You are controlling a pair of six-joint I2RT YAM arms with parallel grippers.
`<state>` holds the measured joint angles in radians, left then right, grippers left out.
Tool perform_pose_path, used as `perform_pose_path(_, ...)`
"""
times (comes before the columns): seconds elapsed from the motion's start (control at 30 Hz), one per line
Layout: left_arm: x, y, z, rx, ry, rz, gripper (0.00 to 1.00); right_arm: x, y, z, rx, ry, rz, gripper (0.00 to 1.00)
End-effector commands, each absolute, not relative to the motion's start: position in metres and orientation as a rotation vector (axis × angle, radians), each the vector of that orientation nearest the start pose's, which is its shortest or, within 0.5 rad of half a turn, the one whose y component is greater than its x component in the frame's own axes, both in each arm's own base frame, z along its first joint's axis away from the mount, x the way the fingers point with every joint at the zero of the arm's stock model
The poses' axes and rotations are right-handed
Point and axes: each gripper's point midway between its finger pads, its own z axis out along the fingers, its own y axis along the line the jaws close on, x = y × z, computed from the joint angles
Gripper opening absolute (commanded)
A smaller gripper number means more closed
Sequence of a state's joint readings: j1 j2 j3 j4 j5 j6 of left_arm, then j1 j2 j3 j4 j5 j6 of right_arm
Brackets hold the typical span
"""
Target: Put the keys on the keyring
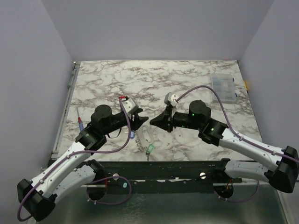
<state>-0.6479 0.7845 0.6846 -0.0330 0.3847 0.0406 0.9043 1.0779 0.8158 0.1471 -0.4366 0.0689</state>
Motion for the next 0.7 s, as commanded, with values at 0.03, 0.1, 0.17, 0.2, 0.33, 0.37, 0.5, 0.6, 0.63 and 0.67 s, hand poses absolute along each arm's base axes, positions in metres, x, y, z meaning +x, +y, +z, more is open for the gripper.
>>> perform_pose_path(0.03, 0.253, -0.194, 0.274, 0.572, 1.598, -0.490, 0.58, 0.218, 0.335, 0.234, -0.843, 1.744, 0.859, 0.15)
perform_pose_path(0.1, 0.271, -0.166, 0.273, 0.425, 1.634, -0.340, 0.61, 0.226, 0.335, 0.200, -0.862, 1.885, 0.783, 0.36)
perform_pose_path(0.17, 0.283, -0.137, 0.272, 0.290, 1.666, -0.194, 0.63, 0.231, 0.341, 0.162, -0.895, 2.026, 0.731, 0.47)
perform_pose_path(0.2, 0.288, -0.122, 0.272, 0.227, 1.677, -0.118, 0.65, 0.232, 0.344, 0.150, -0.901, 2.074, 0.722, 0.50)
perform_pose_path(0.33, 0.294, -0.069, 0.272, -0.026, 1.694, 0.106, 0.71, 0.227, 0.363, 0.110, -0.968, 2.193, 0.727, 0.65)
perform_pose_path(0.37, 0.293, -0.061, 0.273, -0.057, 1.691, 0.136, 0.71, 0.227, 0.368, 0.103, -0.984, 2.216, 0.724, 0.67)
perform_pose_path(0.5, 0.290, -0.048, 0.276, -0.108, 1.679, 0.175, 0.72, 0.227, 0.387, 0.075, -1.042, 2.294, 0.680, 0.68)
perform_pose_path(0.6, 0.290, -0.047, 0.277, -0.105, 1.676, 0.173, 0.72, 0.226, 0.401, 0.063, -1.042, 2.337, 0.676, 0.68)
perform_pose_path(0.63, 0.290, -0.048, 0.277, -0.099, 1.678, 0.172, 0.72, 0.225, 0.405, 0.060, -1.042, 2.346, 0.672, 0.68)
perform_pose_path(0.67, 0.290, -0.048, 0.277, -0.097, 1.679, 0.172, 0.72, 0.225, 0.407, 0.056, -1.040, 2.357, 0.660, 0.68)
